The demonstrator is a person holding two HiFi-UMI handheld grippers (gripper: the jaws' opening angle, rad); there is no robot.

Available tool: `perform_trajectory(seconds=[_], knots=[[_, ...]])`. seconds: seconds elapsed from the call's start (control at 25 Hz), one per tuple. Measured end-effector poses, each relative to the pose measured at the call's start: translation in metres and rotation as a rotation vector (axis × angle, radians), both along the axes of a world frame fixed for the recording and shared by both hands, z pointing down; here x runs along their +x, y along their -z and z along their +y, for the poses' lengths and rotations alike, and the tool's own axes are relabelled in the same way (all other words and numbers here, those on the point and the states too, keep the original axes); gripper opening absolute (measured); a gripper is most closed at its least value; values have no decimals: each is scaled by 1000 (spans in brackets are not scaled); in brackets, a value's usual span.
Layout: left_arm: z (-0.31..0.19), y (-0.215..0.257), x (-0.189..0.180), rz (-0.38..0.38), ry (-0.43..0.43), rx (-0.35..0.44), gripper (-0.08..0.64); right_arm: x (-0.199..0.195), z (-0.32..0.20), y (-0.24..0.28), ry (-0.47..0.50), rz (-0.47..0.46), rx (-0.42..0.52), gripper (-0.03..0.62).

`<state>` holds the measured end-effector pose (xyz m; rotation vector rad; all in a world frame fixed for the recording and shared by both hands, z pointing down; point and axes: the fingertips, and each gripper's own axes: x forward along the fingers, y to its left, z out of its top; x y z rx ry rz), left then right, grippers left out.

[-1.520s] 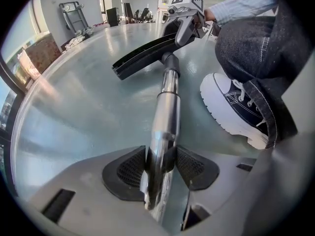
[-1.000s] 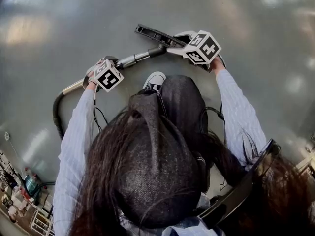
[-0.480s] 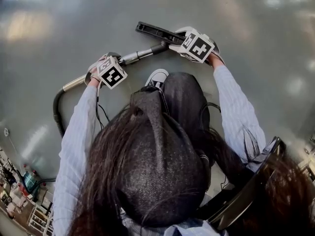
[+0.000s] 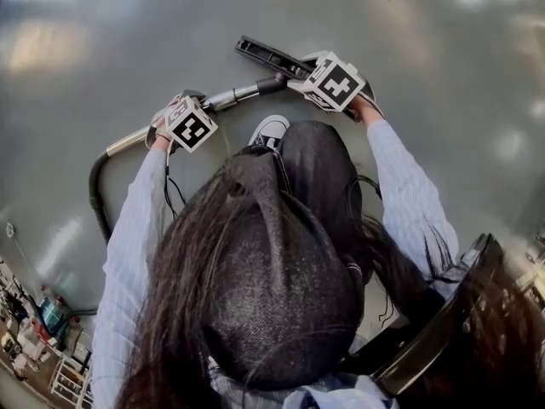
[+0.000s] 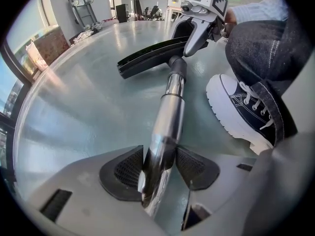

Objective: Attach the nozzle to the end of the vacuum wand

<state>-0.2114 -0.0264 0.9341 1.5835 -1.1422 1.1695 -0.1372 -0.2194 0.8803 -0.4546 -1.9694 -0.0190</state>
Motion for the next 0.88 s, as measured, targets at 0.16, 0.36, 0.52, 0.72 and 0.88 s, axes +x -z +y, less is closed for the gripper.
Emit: perform_trajectory(seconds=[0.16,0.36,0.52,0.72,0.88], knots=[[0,-4,4,-8,32,4,192,6,0,-7,-7,9,-9,241],[1,-2,-1,-89,43,55,193,15,-12,-2,-52,-12,7,242],[4,7,-5,-175,51,93,192,35,-22,13,-110,-46,-11,242],[3,43,-13,-158,208,217,190,49,-26,45,-220,-139,-63,242],[-8,73,-25,-63,405,343,189,39,-24,65,-333,-249,-119,241]])
